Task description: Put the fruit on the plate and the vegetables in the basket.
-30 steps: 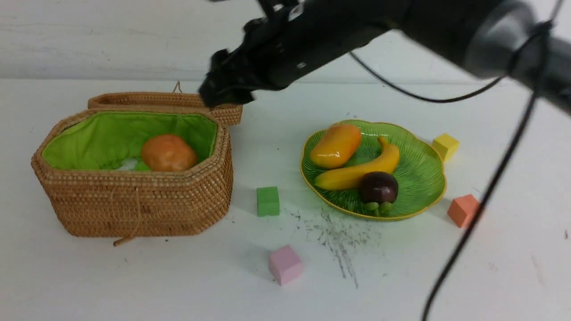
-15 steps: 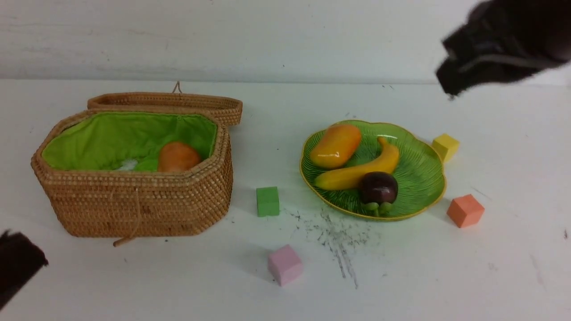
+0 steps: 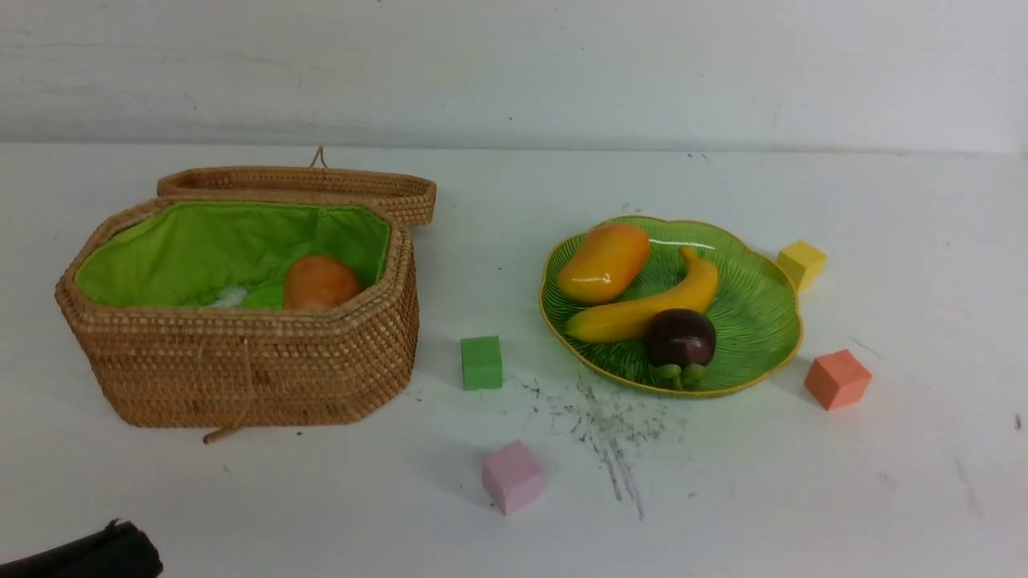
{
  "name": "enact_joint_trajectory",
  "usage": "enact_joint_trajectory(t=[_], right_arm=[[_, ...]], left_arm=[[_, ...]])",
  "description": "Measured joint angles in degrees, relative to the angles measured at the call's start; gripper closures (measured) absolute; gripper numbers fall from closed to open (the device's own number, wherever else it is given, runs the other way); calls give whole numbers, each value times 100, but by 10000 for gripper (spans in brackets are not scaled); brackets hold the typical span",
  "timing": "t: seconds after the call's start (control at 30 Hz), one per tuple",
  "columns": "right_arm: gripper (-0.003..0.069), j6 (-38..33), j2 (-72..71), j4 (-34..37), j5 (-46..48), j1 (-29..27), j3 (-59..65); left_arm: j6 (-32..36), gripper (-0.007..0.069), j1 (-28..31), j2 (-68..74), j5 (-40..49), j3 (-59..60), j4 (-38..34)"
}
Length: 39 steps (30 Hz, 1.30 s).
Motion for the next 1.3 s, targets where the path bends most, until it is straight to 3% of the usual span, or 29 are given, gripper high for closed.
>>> enact_joint_trajectory(t=[0.3,0.43,0.53,0.67,0.73,0.97,1.07,1.3], right_arm=[[642,2,-998,-17,17,-110,210],[639,2,-1324,-24,17,-752,215],[640,-104,-1793,-127,-87,-1593,399],[659,-678,-2435,-39,-1205,-2264,1159],[671,-1013,-2949,14,-2340,-2624,2172],[677,-1097,-3880,-81,-4313,-2843,4861],[677,-1067,-3917,-144,-4640,-2849,5451],[675,-904,-3925,-132,-4927,-2849,5512]], left_arm=[[0,594,0,0,151,0,0],[0,589,0,0,151,0,0],[0,585,0,0,156,0,0],[0,585,0,0,156,0,0],[0,585,0,0,156,0,0],[0,577,0,0,158,0,0],[0,575,0,0,156,0,0],[0,575,0,0,157,0,0]])
